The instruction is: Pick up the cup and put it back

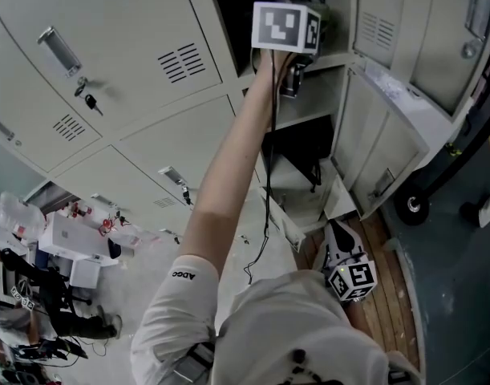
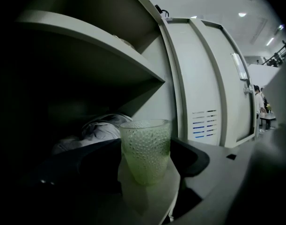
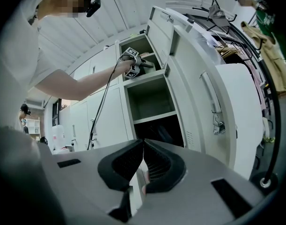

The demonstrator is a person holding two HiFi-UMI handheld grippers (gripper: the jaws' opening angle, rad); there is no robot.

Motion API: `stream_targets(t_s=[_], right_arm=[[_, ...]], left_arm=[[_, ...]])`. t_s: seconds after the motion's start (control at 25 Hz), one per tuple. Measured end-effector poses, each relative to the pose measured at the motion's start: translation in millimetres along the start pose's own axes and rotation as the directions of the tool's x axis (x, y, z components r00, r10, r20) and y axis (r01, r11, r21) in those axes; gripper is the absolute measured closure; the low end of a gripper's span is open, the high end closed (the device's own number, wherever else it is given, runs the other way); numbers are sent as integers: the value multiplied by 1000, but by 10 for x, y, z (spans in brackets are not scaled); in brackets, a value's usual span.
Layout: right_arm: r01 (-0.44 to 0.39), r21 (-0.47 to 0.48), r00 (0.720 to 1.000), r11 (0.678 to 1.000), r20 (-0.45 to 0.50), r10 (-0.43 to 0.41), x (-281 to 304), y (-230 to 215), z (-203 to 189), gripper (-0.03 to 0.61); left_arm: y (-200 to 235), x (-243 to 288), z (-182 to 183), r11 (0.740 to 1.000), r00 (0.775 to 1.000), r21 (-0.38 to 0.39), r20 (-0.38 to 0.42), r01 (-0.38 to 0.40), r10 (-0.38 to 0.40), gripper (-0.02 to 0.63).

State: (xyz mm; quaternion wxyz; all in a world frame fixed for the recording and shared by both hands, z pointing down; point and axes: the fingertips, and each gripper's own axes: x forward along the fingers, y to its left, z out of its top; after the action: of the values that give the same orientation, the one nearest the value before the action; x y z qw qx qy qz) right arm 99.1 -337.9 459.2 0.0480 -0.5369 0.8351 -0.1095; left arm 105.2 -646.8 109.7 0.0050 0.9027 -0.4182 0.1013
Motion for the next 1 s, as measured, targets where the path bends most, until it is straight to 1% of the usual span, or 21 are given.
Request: stream_targets(t_s=[0.08, 0.16, 0.24, 0.32, 0.44, 0.52, 0.6, 0.72, 0.8, 0.84, 0.88, 0.92, 1.0], right_arm=[[-1, 2, 1000, 1000, 0, 1, -8, -2, -5, 552], [0, 2, 1000, 1000, 1, 0, -18, -9, -5, 552], [2, 2, 1000, 1000, 3, -2, -27, -17, -5, 552], [5, 4, 1000, 1000, 5, -5, -36, -30, -2, 552], [7, 10, 1000, 1000, 7, -7, -60, -55, 3, 552], [8, 13, 1000, 1000, 5, -9, -79, -71, -9, 552], [8, 16, 1000, 1000, 2, -8, -91, -80, -25, 552], [2, 15, 1000, 1000, -3, -2, -90, -70, -31, 552], [-5, 10, 1000, 1000, -7, 5, -78, -59, -27, 552], [-8, 6, 1000, 1000, -9, 8, -73, -52, -25, 552], [-12, 3, 1000, 1000, -12, 12, -70, -43, -24, 552], [-16, 0, 1000, 1000, -15, 16, -68, -29, -24, 552], [-25, -3, 999, 1000, -23, 25, -63, 6, -34, 552]], left_arm=[[27, 75, -52, 1000, 999, 2, -37, 2, -2, 285], [72, 28, -91, 998, 995, 36, -88, -49, 53, 270], [108, 32, -101, 994, 990, 71, -104, -86, 94, 262], [122, 39, -77, 992, 990, 83, -88, -100, 107, 262], [132, -23, -61, 992, 992, 73, -66, -106, 111, 262], [138, -89, -57, 993, 993, 68, -50, -99, 103, 262], [124, -168, -42, 993, 996, 79, -21, -83, 85, 255], [84, -361, -20, 991, 996, 109, 44, -81, 76, 255], [49, -534, 4, 986, 989, 130, 118, -106, 91, 257], [35, -633, 28, 980, 979, 146, 170, -137, 112, 296], [23, -741, 59, 969, 963, 165, 230, -181, 141, 386], [7, -851, 89, 955, 942, 188, 291, -230, 170, 459], [-48, -1069, 114, 926, 898, 223, 392, -305, 201, 542]])
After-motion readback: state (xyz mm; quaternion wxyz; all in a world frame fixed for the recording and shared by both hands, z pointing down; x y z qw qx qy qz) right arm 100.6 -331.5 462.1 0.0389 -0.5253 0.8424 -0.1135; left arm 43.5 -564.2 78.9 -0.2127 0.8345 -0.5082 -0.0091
